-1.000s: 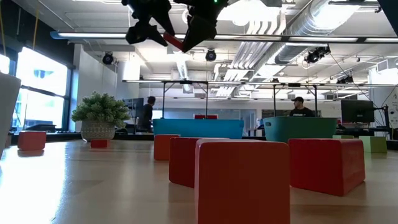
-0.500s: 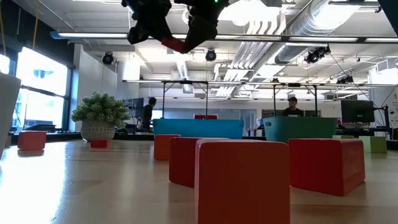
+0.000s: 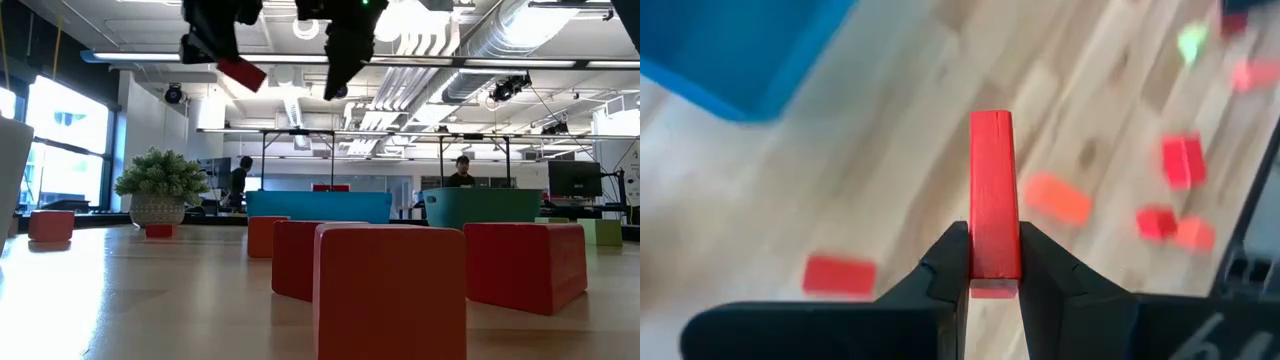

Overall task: Sort & place blocks by color
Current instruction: Put the red block into the gray bin

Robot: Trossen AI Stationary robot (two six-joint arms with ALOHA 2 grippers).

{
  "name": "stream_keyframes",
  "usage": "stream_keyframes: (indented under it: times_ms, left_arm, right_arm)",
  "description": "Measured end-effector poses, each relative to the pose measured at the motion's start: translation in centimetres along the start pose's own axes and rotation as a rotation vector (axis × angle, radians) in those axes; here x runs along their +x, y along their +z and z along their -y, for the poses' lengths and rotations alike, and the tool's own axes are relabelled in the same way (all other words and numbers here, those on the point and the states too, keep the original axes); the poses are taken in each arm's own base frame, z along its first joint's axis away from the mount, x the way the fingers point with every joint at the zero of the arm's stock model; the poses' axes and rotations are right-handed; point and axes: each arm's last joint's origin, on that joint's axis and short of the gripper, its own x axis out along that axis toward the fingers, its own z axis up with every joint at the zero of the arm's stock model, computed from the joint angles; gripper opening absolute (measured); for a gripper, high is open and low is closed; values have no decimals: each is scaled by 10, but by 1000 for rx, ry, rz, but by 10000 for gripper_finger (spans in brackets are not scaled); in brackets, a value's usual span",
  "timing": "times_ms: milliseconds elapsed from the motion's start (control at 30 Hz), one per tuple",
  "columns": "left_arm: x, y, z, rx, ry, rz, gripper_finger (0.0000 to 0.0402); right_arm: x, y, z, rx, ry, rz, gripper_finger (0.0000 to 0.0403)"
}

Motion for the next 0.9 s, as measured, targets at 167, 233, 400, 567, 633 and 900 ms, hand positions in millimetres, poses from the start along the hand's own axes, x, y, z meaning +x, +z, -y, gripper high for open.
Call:
stream_keyframes:
  times_ms: [167,233,400,567,633,900]
  left_arm:
    - [3,-22,24,52,1,-125,38]
    - [3,-32,33,70,9,-181,38]
    - [2,-62,56,112,34,-323,39]
    - [7,-93,83,164,-6,-424,39]
    - [11,-106,91,185,-11,-456,39]
    - [37,-149,113,156,-51,-541,40]
  right_arm:
    - [0,-10,-1,65,13,-93,185]
    - [0,-13,-1,79,15,-116,185]
    - [0,-15,-2,80,41,-138,185]
    - [3,-16,1,98,105,-139,185]
    - [5,-17,4,107,128,-141,185]
    - [10,-20,13,117,167,-149,185]
